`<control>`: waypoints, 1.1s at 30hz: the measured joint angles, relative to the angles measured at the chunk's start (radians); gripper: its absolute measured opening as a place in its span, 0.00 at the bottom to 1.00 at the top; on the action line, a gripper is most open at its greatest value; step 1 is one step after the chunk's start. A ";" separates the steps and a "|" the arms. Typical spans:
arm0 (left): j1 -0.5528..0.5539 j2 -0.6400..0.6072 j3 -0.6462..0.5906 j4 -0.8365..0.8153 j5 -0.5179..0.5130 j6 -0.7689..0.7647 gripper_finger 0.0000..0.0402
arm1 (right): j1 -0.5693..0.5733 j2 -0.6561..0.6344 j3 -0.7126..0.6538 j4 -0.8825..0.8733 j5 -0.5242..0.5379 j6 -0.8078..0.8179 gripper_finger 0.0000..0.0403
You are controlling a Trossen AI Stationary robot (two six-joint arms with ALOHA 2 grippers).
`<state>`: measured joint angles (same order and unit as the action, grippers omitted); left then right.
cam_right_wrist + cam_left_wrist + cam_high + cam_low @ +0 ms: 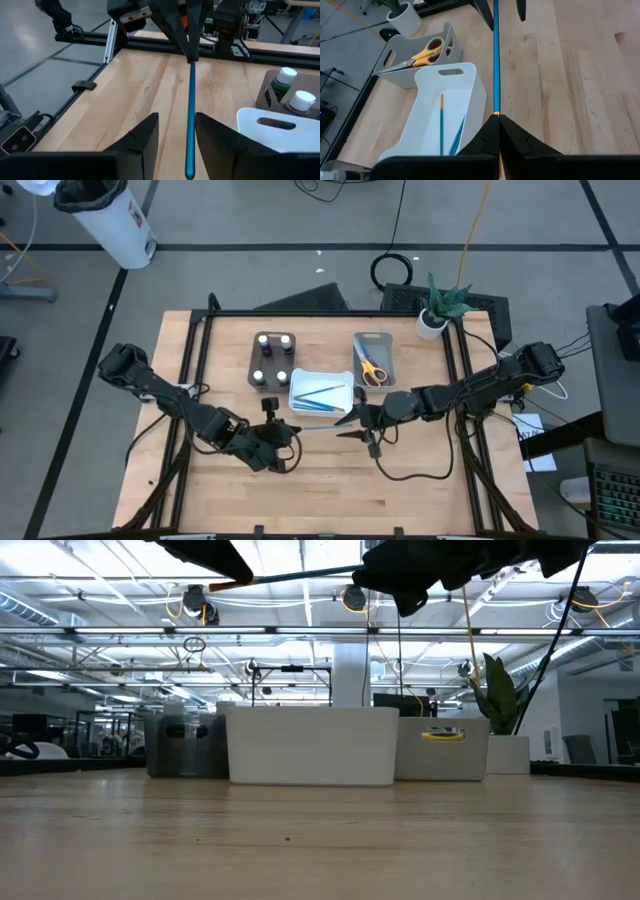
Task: Pick & Place Paint Supplies
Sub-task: Put the blue paint brush into the white bin
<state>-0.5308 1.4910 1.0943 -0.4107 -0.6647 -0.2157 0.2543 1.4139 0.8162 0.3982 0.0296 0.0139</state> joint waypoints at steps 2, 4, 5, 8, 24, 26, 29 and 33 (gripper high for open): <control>0.000 0.000 0.000 0.000 0.000 -0.001 0.00 | 0.000 0.000 0.000 0.013 0.000 0.000 0.29; 0.000 0.000 0.000 0.000 0.000 -0.002 0.00 | 0.000 0.000 0.000 0.025 0.000 0.000 0.28; 0.000 0.000 0.000 0.000 0.000 -0.002 0.00 | 0.000 0.000 0.000 0.029 0.000 0.000 0.28; 0.000 0.000 0.000 -0.001 0.000 -0.002 0.00 | 0.000 0.000 0.000 0.031 0.000 0.000 0.28; 0.000 0.000 0.000 -0.001 0.008 -0.003 0.00 | -0.001 0.000 0.000 0.024 0.009 -0.034 0.06; -0.001 0.000 0.000 -0.001 0.015 -0.003 0.00 | -0.002 0.000 0.000 0.024 0.016 -0.054 0.02; 0.000 0.000 0.000 0.005 0.026 -0.005 0.01 | -0.001 0.000 0.000 0.022 0.027 -0.057 0.02; 0.000 0.000 0.000 0.086 0.056 -0.022 0.09 | -0.006 0.000 0.000 0.009 0.019 -0.058 0.01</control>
<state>-0.5312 1.4907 1.0946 -0.3250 -0.6089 -0.2377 0.2481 1.4139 0.8162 0.4069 0.0490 -0.0441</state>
